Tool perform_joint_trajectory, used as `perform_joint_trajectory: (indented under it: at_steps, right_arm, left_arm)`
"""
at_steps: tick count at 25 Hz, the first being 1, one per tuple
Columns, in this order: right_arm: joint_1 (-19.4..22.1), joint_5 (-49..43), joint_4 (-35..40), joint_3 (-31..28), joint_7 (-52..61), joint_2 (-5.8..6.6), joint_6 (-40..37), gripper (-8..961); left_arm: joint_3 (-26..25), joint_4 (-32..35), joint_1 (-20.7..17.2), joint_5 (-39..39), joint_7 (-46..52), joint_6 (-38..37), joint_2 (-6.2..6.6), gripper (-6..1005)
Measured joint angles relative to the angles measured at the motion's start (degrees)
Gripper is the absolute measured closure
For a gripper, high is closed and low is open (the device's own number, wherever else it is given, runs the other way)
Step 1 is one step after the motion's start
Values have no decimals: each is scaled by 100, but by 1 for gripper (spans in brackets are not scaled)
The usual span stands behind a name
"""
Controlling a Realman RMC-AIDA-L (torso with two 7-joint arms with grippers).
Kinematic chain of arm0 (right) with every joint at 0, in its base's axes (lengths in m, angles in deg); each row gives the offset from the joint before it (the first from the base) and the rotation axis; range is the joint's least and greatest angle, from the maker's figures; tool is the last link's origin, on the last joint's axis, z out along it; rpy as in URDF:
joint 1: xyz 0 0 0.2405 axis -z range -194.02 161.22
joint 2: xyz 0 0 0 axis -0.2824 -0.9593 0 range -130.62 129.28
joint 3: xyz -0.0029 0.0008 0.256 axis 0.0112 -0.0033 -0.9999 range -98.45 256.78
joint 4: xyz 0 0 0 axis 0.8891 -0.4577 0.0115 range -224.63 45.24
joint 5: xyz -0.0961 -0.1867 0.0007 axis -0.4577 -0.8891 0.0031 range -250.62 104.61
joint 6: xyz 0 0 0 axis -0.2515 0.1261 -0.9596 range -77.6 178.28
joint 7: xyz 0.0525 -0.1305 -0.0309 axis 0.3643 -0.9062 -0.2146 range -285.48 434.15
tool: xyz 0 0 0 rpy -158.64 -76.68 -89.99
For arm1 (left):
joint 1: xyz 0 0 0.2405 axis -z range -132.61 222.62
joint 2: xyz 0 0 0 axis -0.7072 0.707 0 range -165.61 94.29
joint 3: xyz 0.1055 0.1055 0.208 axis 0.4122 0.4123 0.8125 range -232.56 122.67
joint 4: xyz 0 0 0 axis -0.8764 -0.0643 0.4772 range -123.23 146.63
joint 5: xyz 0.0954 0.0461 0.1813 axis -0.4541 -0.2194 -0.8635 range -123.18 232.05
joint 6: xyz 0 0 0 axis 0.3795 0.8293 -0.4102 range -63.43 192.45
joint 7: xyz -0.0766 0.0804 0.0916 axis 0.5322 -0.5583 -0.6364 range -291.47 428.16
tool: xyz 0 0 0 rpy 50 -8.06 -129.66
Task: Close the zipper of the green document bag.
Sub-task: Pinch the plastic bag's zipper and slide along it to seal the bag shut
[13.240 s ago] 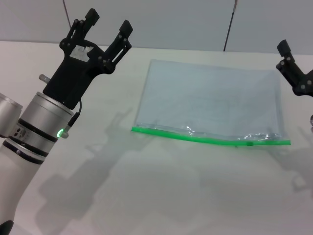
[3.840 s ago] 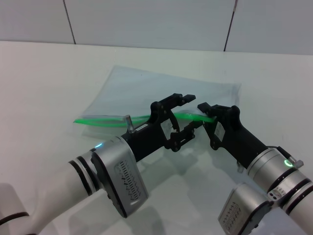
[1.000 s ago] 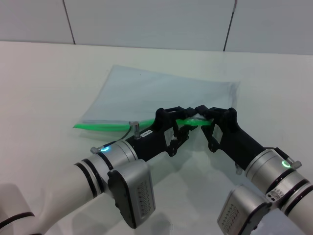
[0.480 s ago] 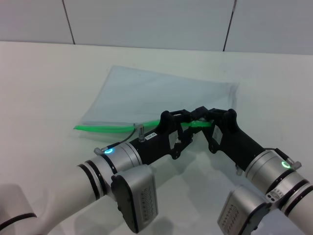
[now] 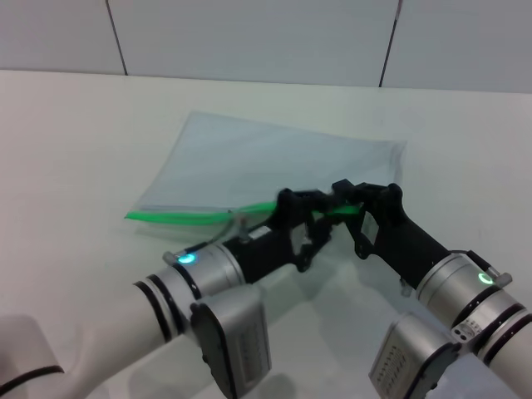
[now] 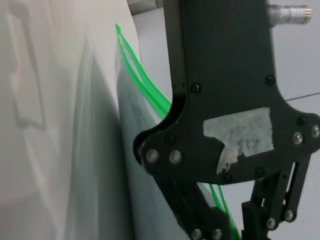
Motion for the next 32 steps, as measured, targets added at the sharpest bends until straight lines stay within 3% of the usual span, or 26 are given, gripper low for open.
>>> perform_joint_trajectory:
  at_steps: [17,32]
  right_arm:
    - [7,-11,4,10,0,-3,10,893]
    - [22,25,-48,-21,57,11,-38,873]
  left_arm:
    - [-34,15,-12,38,1,57,0,894]
    - [-51,51,-81,70,48,67,11,897]
